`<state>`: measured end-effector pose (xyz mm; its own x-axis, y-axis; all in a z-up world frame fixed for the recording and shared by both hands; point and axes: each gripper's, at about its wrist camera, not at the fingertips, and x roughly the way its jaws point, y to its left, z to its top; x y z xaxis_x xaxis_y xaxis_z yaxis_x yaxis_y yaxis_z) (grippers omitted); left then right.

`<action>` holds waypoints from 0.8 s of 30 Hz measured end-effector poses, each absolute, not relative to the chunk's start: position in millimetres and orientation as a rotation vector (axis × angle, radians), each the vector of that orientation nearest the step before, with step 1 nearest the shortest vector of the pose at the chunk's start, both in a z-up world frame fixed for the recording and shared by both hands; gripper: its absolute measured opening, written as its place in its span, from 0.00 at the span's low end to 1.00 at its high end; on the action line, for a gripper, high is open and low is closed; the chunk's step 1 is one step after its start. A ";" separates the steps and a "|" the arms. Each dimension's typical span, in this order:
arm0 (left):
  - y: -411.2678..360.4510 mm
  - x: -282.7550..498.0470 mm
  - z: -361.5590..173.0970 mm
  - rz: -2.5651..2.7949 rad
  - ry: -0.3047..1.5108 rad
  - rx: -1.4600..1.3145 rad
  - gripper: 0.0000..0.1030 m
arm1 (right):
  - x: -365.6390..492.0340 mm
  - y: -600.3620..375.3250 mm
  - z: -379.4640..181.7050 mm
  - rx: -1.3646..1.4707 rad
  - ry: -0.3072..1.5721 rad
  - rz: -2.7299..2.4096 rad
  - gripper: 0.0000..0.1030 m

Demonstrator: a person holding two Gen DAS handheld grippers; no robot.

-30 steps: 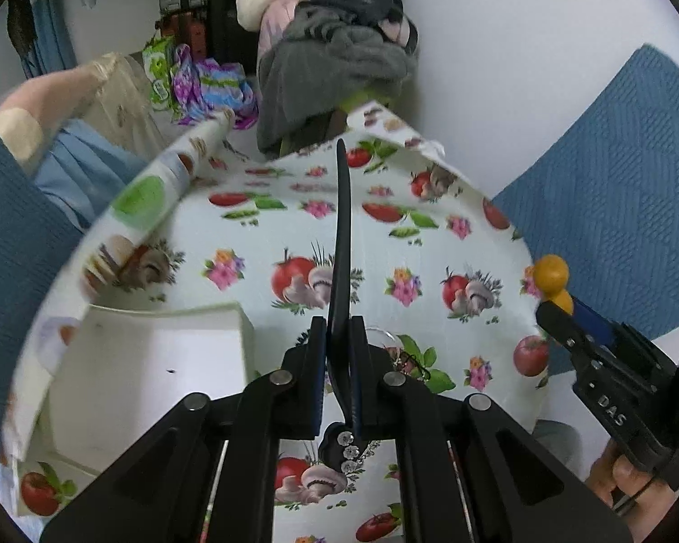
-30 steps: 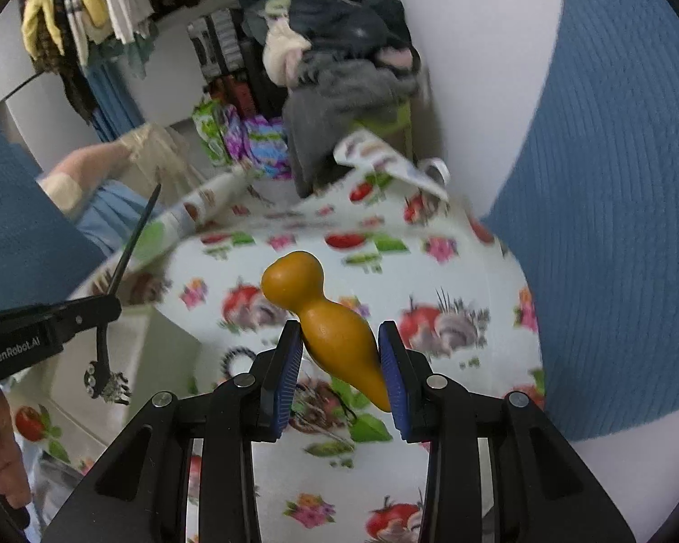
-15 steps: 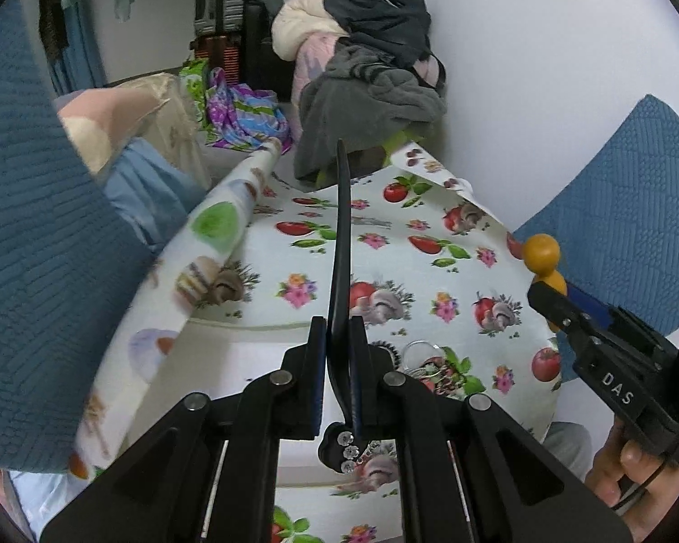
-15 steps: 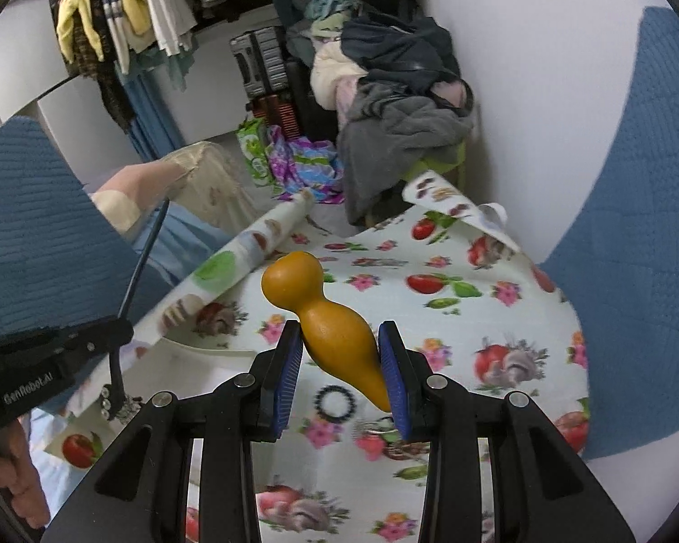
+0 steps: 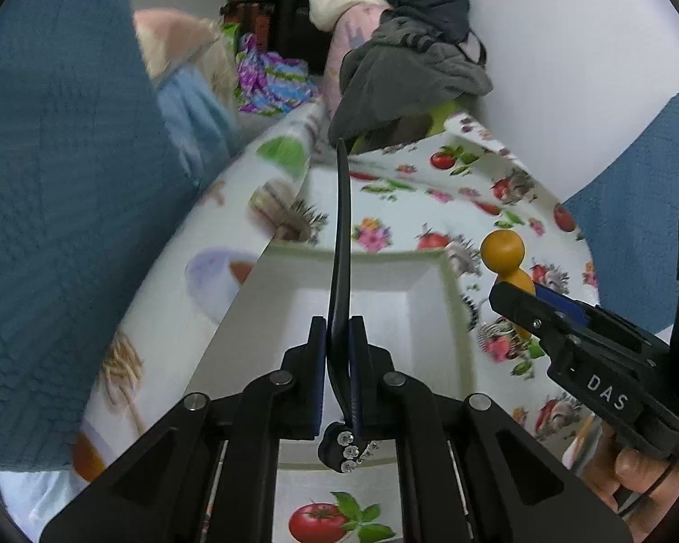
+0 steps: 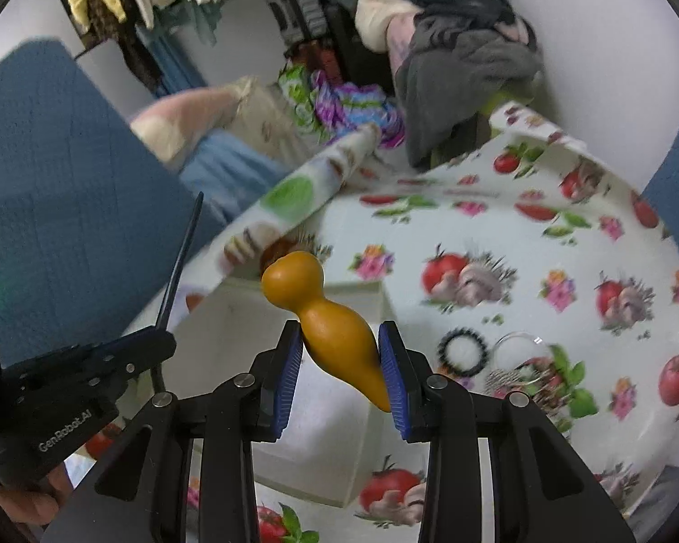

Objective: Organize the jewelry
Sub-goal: 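Carry the hairpin and figure into the white box and open both grippers, then move both grippers out of the box back to the jewelry pile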

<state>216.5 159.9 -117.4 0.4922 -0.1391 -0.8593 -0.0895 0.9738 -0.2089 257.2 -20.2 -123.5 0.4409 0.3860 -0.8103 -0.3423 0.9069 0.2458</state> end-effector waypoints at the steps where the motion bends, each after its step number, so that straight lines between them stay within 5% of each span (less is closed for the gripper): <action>1: 163.1 214.5 -123.9 -0.030 1.064 -0.245 0.09 | 255.4 -15.3 -130.2 0.038 1.027 0.455 0.31; 18: 173.9 200.1 -169.8 -0.011 1.091 -0.253 0.09 | 246.6 0.8 -178.8 -0.029 1.100 0.473 0.35; 20: 174.2 198.1 -164.5 -0.009 1.084 -0.259 0.22 | 246.7 -1.5 -175.8 -0.021 1.098 0.480 0.40; 21: 174.0 196.7 -160.5 -0.003 1.078 -0.264 0.40 | 246.9 -2.4 -173.2 -0.018 1.095 0.486 0.40; 22: 172.9 196.1 -156.8 -0.006 1.066 -0.263 0.47 | 247.3 -3.8 -169.7 -0.014 1.090 0.492 0.40; 24: 169.4 193.5 -148.0 -0.007 1.048 -0.247 0.48 | 247.8 -7.5 -158.8 -0.004 1.069 0.506 0.40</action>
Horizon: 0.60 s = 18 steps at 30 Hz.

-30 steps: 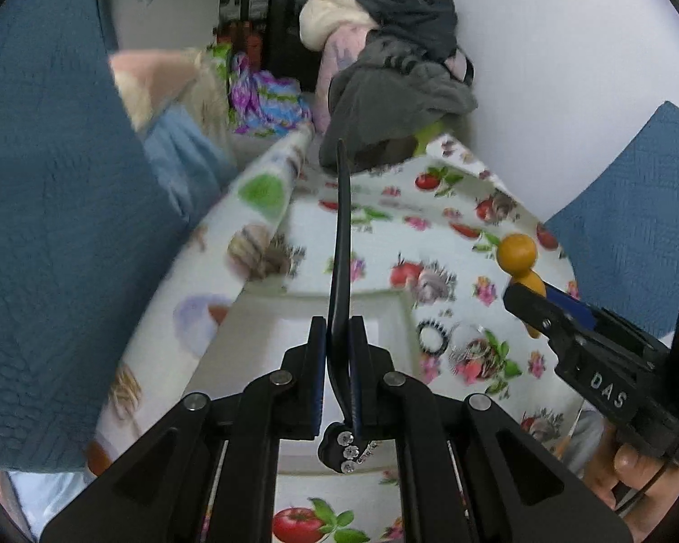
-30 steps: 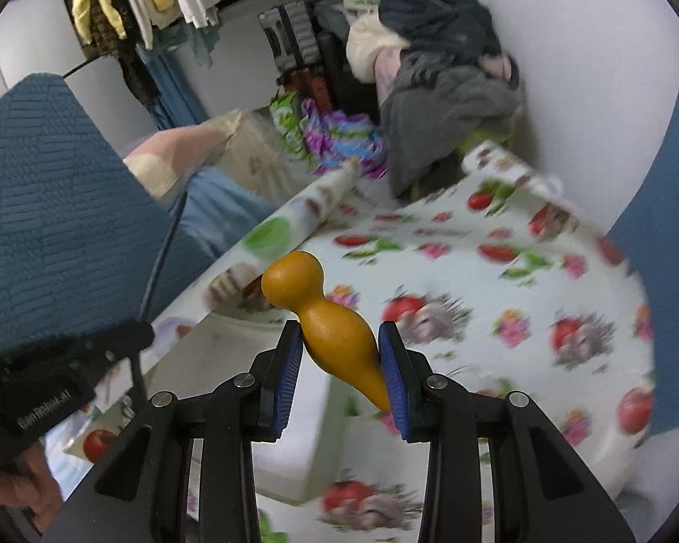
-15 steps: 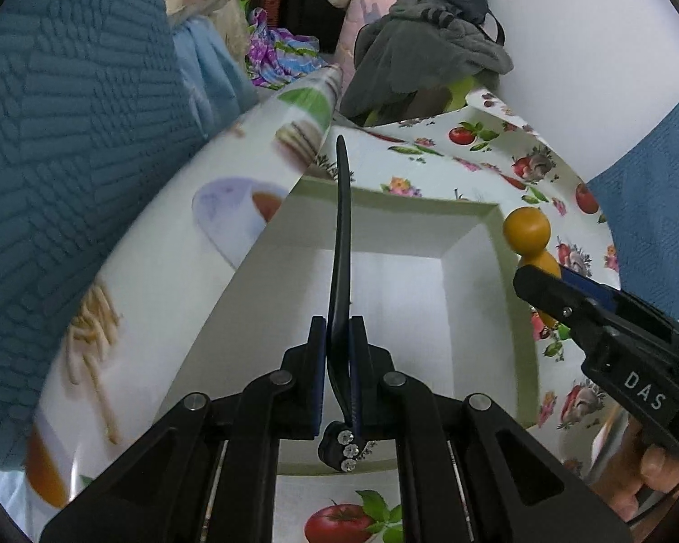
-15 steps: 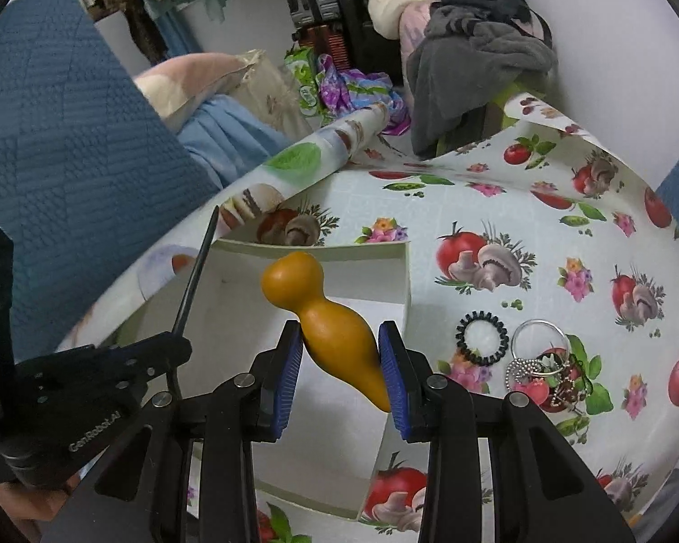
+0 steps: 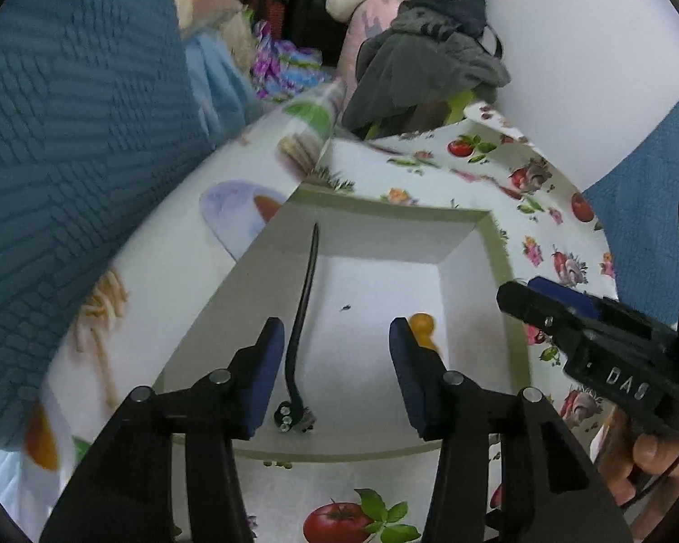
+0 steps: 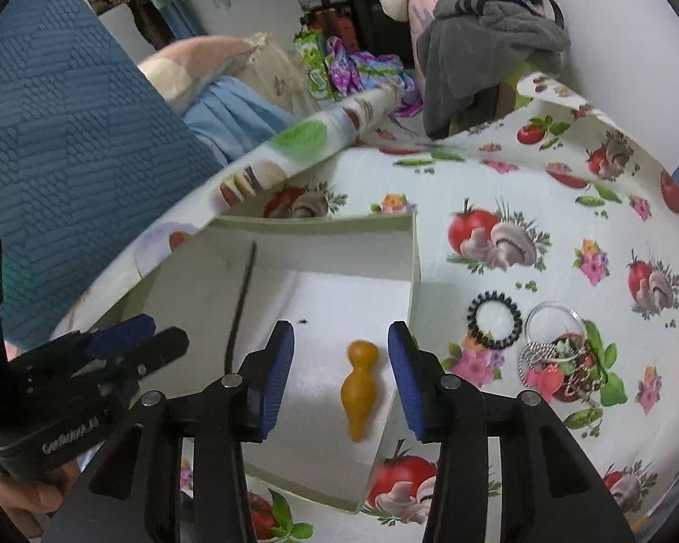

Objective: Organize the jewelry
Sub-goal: 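Move both grippers out of the box back to the jewelry pile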

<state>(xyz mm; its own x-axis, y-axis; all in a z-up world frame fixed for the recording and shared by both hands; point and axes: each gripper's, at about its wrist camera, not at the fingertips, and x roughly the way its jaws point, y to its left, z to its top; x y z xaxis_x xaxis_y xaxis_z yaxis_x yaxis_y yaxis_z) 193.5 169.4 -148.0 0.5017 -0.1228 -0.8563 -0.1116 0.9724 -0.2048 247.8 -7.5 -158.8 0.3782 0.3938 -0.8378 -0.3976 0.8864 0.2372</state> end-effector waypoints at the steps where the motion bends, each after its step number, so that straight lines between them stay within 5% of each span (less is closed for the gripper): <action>1: 166.9 192.3 -142.3 -0.001 1.039 -0.238 0.48 | 247.5 -9.2 -153.0 0.000 1.056 0.513 0.40; 18: 115.7 178.9 -64.9 -0.046 0.857 -0.239 0.49 | 227.1 -76.9 -59.1 -0.002 0.819 0.547 0.40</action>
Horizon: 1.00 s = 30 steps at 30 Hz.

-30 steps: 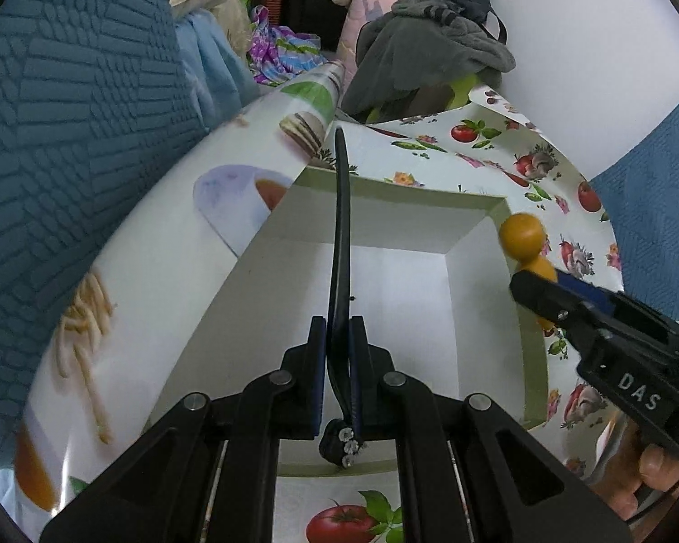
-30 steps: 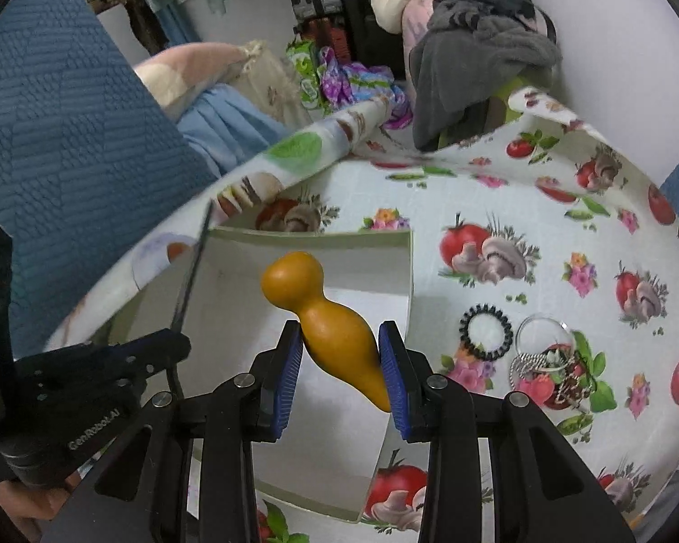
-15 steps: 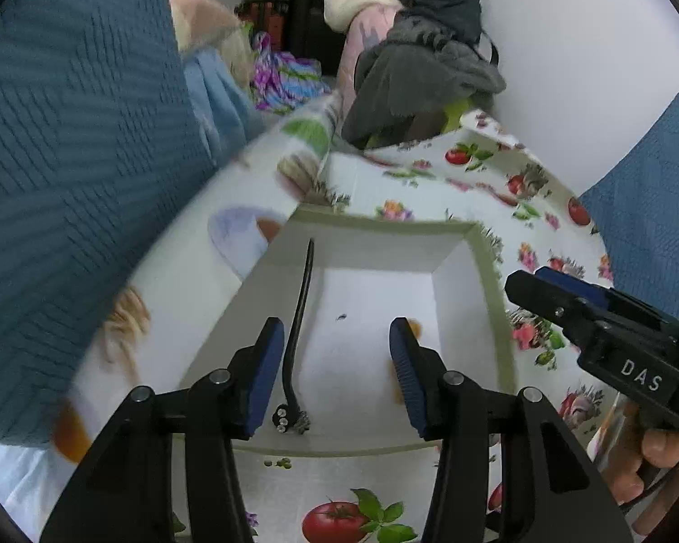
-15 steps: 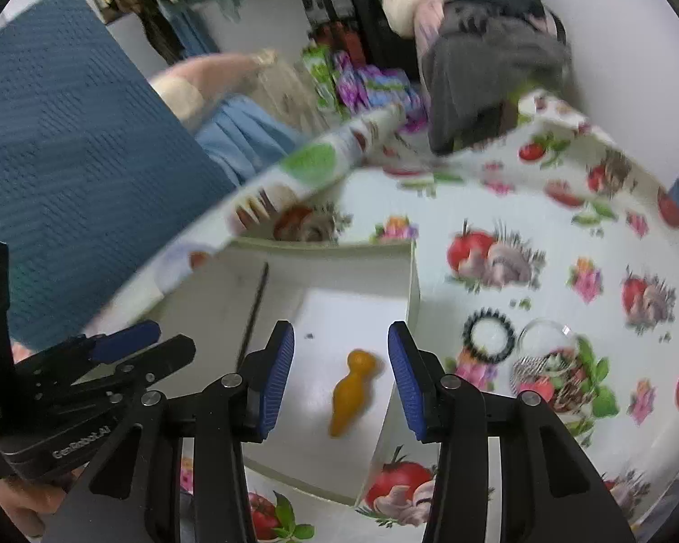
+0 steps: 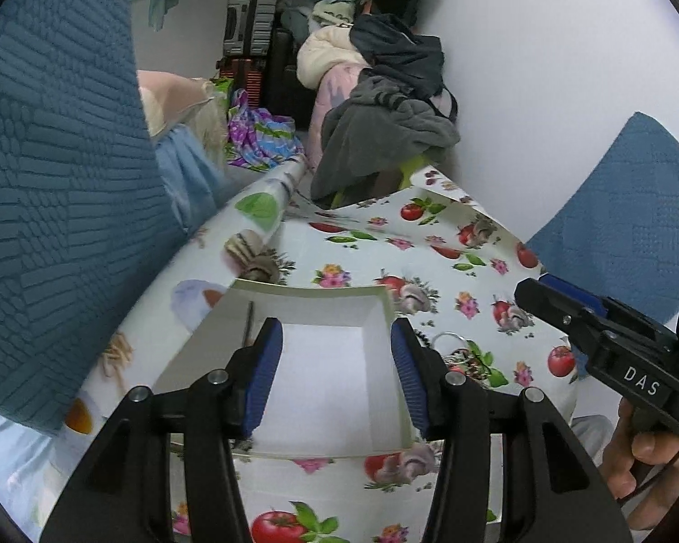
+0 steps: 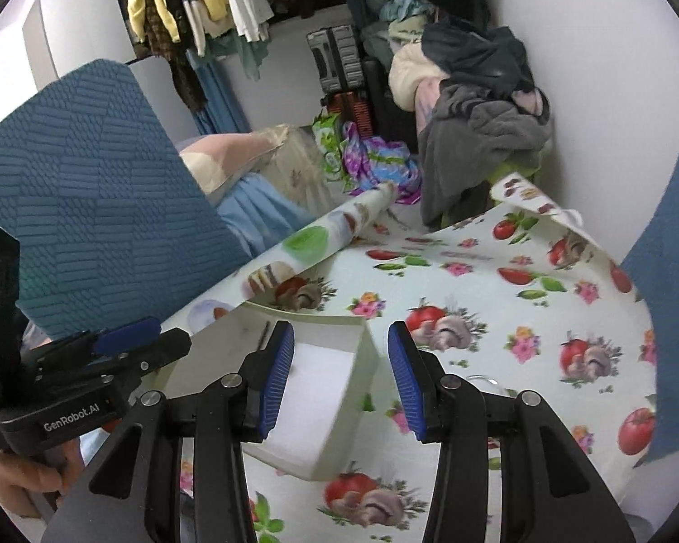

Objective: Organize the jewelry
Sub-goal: 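Move both grippers out of the box back to the jewelry pile, then grasp the small silver pin with the right gripper while the left grasps the pink charm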

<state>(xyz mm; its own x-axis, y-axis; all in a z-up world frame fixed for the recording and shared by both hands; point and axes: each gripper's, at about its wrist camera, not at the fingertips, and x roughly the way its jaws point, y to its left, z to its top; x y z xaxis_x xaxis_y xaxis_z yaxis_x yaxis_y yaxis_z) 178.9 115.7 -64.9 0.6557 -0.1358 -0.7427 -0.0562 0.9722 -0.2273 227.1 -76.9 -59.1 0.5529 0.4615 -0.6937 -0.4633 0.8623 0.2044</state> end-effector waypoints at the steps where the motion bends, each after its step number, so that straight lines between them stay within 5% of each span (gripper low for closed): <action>1: 111.3 179.3 -64.4 -0.049 0.857 -0.236 0.49 | 226.8 -83.0 -58.4 -0.004 0.814 0.540 0.40; 15: 44.9 192.5 -100.2 -0.141 0.887 -0.274 0.49 | 230.2 -168.5 -89.9 0.010 0.815 0.440 0.40; 30: -5.7 210.7 -160.4 -0.200 1.031 -0.288 0.45 | 279.7 -213.6 -213.0 0.051 1.016 0.450 0.37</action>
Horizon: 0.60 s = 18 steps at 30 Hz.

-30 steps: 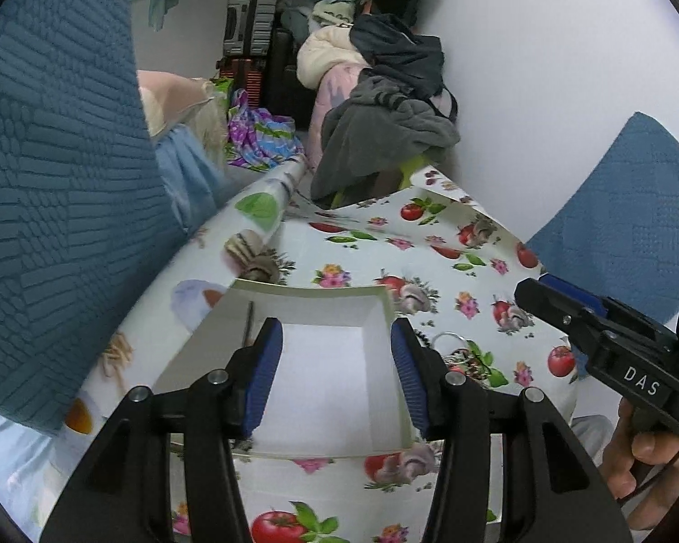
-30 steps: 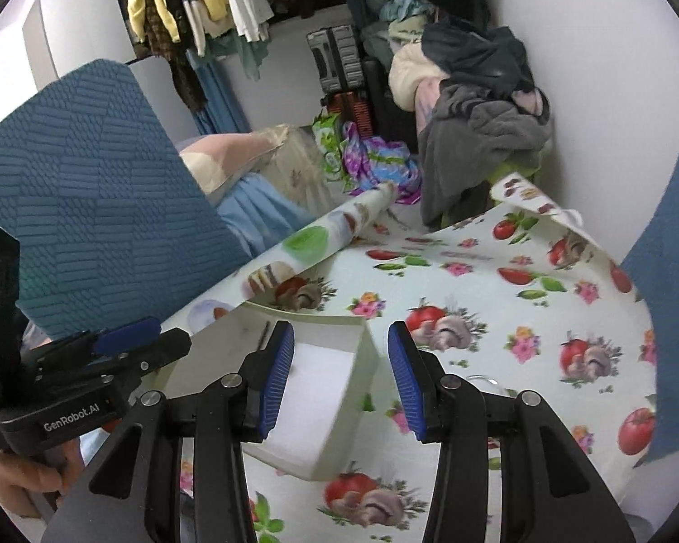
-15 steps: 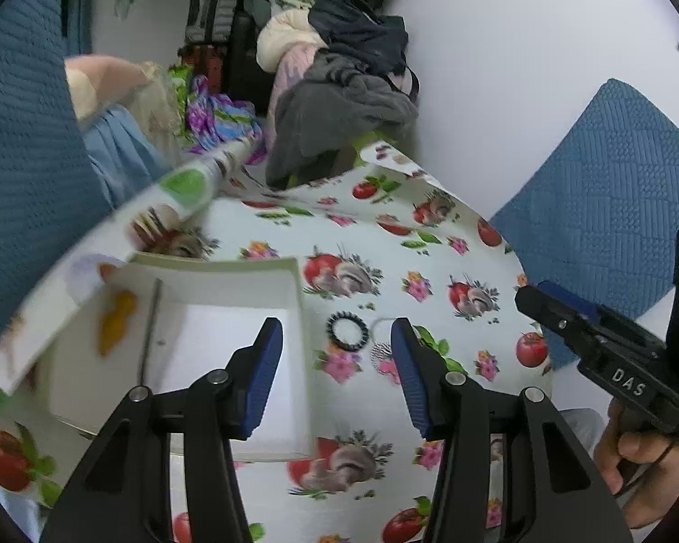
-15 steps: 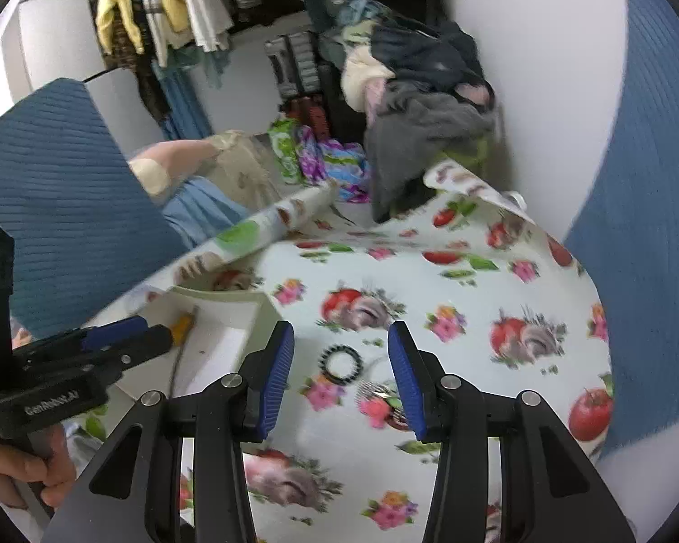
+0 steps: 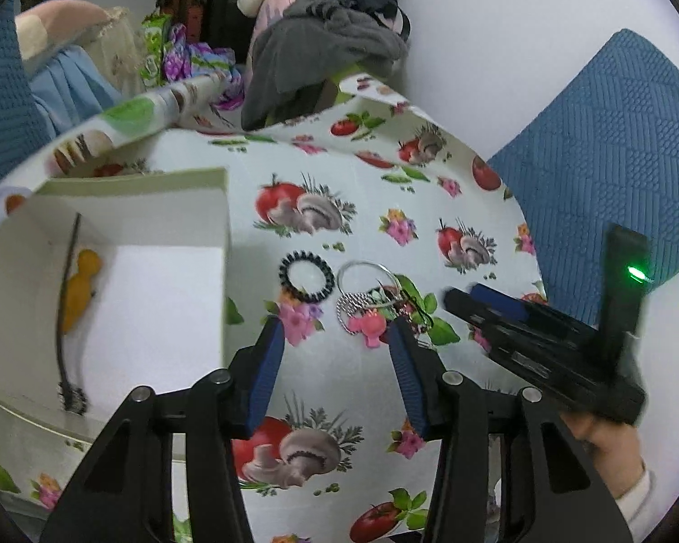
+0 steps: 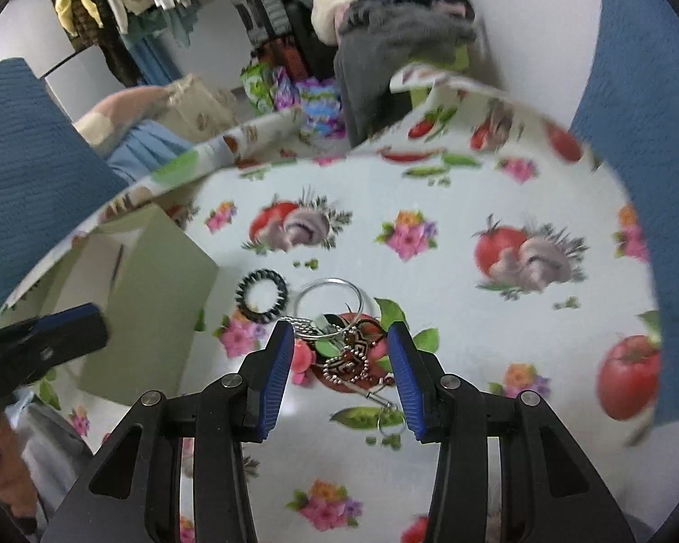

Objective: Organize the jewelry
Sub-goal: 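Grasp the small silver pin with the right gripper while the left grasps the pink charm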

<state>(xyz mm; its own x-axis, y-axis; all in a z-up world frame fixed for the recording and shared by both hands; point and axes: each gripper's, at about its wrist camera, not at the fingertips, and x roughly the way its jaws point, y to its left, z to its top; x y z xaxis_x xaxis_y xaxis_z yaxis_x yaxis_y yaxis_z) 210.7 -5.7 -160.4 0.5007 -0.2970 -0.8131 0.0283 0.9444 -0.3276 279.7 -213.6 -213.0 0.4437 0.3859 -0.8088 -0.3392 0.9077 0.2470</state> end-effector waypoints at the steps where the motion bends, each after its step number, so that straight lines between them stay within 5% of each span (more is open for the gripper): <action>1: -8.9 210.9 -163.0 -0.204 1.036 -0.287 0.44 | 285.8 -212.8 -220.3 0.053 1.030 0.456 0.31; 13: -25.6 221.0 -189.0 -0.214 1.093 -0.294 0.42 | 339.2 -188.7 -273.4 -0.061 1.141 0.511 0.23; 18: -29.0 224.2 -196.2 -0.219 1.110 -0.295 0.42 | 341.5 -180.3 -280.7 -0.145 1.145 0.508 0.07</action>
